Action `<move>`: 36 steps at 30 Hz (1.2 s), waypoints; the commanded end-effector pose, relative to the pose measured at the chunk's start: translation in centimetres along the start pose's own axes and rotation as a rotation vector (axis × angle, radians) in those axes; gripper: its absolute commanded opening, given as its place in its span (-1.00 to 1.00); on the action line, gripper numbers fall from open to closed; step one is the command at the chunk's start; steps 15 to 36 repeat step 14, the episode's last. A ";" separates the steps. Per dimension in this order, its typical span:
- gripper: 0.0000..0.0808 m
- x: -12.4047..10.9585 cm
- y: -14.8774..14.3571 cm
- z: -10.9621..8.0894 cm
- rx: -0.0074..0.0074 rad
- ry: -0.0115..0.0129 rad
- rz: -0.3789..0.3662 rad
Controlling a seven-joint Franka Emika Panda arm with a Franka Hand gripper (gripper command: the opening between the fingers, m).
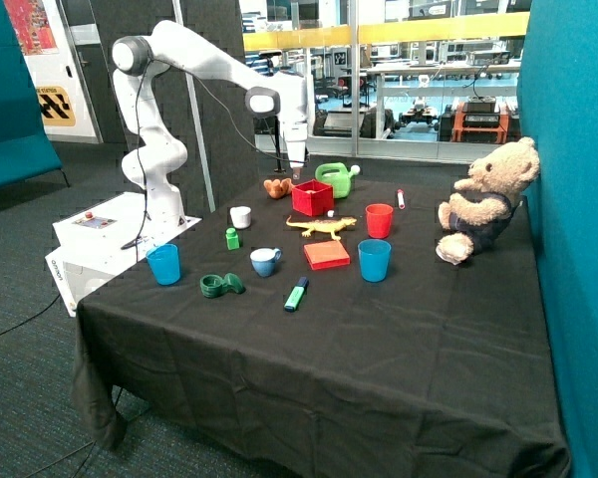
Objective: Put the ball in the red pot
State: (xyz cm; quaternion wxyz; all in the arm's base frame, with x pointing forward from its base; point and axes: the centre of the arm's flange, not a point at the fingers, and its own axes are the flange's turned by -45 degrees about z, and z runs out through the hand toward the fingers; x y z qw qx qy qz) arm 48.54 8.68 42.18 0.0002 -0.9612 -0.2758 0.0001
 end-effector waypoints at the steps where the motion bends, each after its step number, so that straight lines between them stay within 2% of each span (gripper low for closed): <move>1: 1.00 -3.2 2.9 -1.1 -0.0004 0.0000 0.036; 7: 1.00 -4.0 4.1 -1.0 -0.0004 0.0000 0.052; 12: 1.00 -3.8 5.1 -1.2 -0.0004 0.0000 0.048; 36: 1.00 -3.5 5.0 -1.2 -0.0004 0.0000 0.040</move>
